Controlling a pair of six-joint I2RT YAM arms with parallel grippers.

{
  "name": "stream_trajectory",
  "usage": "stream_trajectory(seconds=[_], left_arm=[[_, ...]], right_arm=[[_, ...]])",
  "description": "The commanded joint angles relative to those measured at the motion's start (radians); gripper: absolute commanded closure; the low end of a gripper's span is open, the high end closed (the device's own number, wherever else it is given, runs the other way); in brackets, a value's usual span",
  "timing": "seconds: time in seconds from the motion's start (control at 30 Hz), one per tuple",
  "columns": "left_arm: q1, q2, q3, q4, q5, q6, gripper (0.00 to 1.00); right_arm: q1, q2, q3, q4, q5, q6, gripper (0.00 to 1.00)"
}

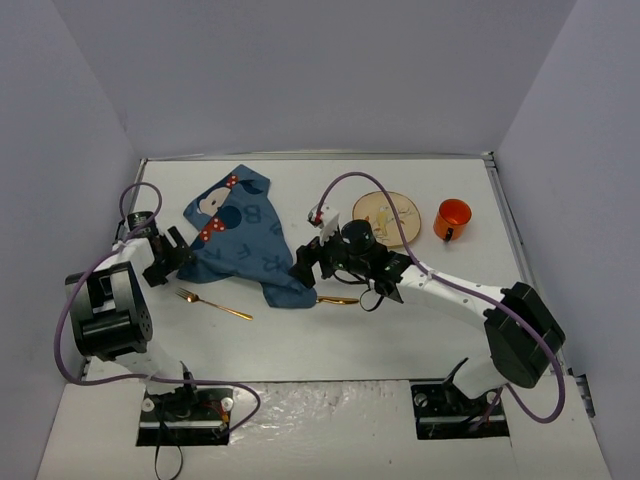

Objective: Set the dinner table for one person

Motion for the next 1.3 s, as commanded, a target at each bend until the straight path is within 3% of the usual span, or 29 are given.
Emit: stream_trajectory(seconds=[0.0, 0.2, 0.27, 0.47, 0.53, 0.9, 1.27], left_arm=[[-0.03, 0.029, 0.056, 0.001, 0.021, 0.007, 0.29], [-0.048, 0.07, 0.063, -0.003, -0.008, 0.0, 0.37], [-0.048, 0.081, 0.064, -0.016, -0.004, -0.008, 0.45], [-0.05, 0.066, 0.048, -0.029, 0.002, -0.052, 0.93], [-0.05, 0.05, 0.061, -0.046, 0.006, -0.056, 1.0], [-0.053, -0.196, 0.282, -0.18, 0.063, -0.094, 1.0], [-0.133, -0.347, 0.495, -0.261, 0.053, -0.134, 1.0]], right_arm=[[-0.011, -0.057, -0.006, 0.112, -0.017, 0.014, 0.12], [-0.012, -0.069, -0.025, 0.124, -0.017, 0.023, 0.12], [-0.013, -0.078, -0.028, 0.124, -0.013, 0.023, 0.12], [-0.02, -0.093, -0.036, 0.124, 0.001, 0.025, 0.12], [-0.02, -0.092, -0.036, 0.124, 0.008, 0.028, 0.12], [-0.005, -0.003, 0.014, 0.051, 0.03, 0.037, 0.12], [0.137, 0.142, 0.124, -0.037, 0.181, -0.015, 0.12]])
